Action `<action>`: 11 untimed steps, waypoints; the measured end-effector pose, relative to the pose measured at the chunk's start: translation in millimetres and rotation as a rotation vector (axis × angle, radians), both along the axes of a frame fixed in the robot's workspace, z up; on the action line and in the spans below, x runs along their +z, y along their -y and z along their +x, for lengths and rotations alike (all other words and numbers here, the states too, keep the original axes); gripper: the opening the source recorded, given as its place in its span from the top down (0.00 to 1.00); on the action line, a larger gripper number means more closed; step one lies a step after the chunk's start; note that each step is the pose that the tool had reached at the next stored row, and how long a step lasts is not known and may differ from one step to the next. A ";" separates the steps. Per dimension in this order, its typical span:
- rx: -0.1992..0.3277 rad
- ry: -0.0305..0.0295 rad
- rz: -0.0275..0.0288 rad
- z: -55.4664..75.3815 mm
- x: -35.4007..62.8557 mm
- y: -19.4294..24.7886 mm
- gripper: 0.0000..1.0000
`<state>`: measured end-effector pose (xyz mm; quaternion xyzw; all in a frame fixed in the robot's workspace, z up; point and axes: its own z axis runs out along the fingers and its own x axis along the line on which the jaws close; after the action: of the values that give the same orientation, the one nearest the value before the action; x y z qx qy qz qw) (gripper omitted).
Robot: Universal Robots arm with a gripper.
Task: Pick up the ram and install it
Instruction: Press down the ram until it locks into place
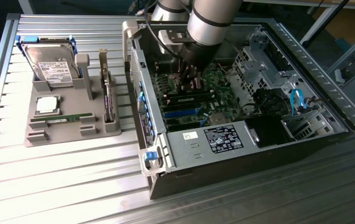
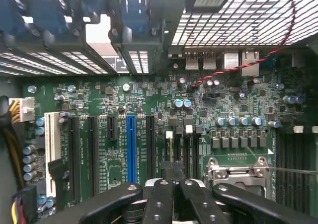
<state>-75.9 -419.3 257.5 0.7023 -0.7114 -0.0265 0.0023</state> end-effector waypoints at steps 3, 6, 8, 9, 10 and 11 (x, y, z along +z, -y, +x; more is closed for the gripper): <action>0.000 0.0000 0.0000 0.2 6.5 0.0 0.90; 0.000 -0.0001 -0.0003 0.4 14.0 0.0 0.90; 0.000 0.0000 -0.0002 0.6 19.7 0.0 0.90; 0.000 0.0000 -0.0002 0.6 22.3 0.0 0.90; 0.000 0.0000 -0.0003 0.7 24.5 0.0 0.90; 0.000 0.0000 -0.0002 0.7 27.0 0.0 0.90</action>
<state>-75.2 -419.3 284.5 0.7023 -0.7114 -0.0264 0.0023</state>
